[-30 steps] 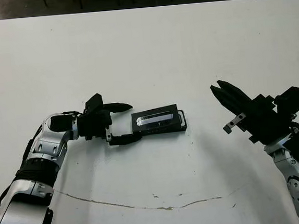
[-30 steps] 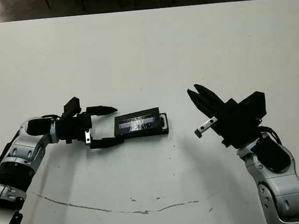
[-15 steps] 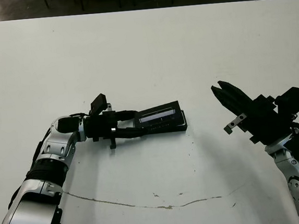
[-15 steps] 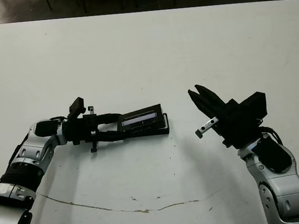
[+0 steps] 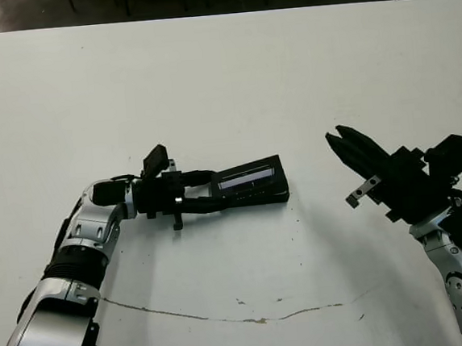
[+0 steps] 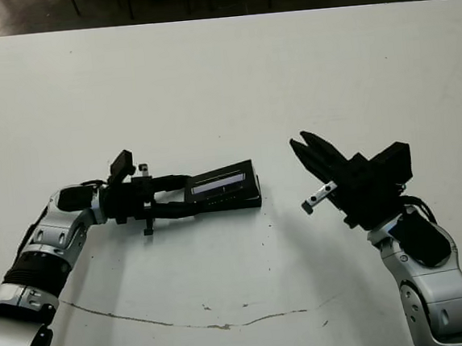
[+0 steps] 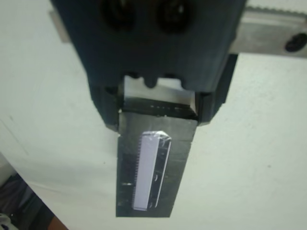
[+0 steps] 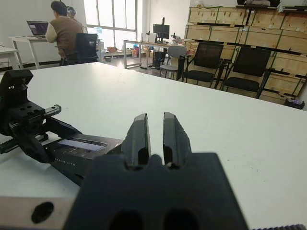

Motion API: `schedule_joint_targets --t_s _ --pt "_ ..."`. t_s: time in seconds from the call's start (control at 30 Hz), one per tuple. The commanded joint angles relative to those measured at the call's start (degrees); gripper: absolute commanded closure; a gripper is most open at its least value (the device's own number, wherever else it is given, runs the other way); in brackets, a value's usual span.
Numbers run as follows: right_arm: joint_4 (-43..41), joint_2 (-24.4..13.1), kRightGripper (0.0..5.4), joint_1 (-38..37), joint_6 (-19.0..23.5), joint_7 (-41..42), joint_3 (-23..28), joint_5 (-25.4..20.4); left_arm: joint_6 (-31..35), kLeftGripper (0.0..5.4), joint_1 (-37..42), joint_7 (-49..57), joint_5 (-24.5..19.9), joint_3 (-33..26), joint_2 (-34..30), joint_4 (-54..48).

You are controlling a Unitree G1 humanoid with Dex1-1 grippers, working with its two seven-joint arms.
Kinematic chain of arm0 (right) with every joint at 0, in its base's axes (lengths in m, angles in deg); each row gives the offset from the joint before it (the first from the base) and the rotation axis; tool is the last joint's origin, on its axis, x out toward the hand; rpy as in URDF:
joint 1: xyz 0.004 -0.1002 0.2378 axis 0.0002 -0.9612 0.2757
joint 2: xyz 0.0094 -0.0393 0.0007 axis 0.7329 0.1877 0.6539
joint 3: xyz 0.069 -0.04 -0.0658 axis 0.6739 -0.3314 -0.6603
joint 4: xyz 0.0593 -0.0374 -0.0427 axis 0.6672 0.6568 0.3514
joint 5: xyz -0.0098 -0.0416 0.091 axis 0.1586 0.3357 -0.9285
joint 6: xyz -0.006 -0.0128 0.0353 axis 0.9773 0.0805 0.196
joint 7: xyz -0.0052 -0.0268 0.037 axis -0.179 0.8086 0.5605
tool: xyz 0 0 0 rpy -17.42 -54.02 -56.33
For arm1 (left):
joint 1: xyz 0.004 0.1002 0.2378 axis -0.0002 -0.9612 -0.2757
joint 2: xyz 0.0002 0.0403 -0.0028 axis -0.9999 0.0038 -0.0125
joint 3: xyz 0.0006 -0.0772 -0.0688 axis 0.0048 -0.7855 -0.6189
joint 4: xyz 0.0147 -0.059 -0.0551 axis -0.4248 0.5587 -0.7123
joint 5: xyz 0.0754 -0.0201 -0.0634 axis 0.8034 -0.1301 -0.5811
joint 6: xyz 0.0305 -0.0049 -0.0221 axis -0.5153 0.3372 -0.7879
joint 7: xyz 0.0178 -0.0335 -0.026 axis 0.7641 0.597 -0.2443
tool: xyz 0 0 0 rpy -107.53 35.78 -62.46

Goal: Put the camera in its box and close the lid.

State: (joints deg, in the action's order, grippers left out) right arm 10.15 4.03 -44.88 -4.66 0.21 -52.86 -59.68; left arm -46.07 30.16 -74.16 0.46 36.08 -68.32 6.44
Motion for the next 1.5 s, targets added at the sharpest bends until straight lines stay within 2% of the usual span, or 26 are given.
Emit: schedule_joint_targets --t_s 0.03,0.37,0.73,0.97,1.13,1.3,1.5 --pt "0.4 -0.3 5.40 -0.6 0.7 0.0 -0.2 0.0 1.8 4.00 -3.2 2.5 2.2 0.5 -0.9 0.2" --pt "0.2 0.0 5.40 -0.7 0.8 -0.5 0.0 0.0 1.0 4.00 -4.8 9.7 3.2 -0.7 0.2 -2.3" --pt "0.4 -0.2 5.40 -0.6 1.2 -0.8 0.0 -0.1 0.1 4.00 -3.7 10.1 5.1 0.2 -0.2 -0.5" --pt "0.4 -0.3 5.40 -0.6 0.9 -0.9 0.2 0.1 -0.3 4.12 -1.2 10.8 9.6 2.4 -1.7 0.6" --pt "0.4 -0.4 5.40 -0.8 0.5 -0.7 0.4 0.0 -1.9 4.15 1.1 9.9 10.7 3.1 -2.8 1.8" --pt "-0.4 -0.4 5.40 -1.0 1.6 -1.1 0.4 -0.3 -1.4 4.15 3.1 8.8 9.6 2.4 -3.9 1.2" --pt "-0.1 -0.6 5.40 -0.8 1.5 -0.8 0.6 -0.2 -1.0 4.15 3.1 5.2 2.6 -2.3 -4.1 -2.2"
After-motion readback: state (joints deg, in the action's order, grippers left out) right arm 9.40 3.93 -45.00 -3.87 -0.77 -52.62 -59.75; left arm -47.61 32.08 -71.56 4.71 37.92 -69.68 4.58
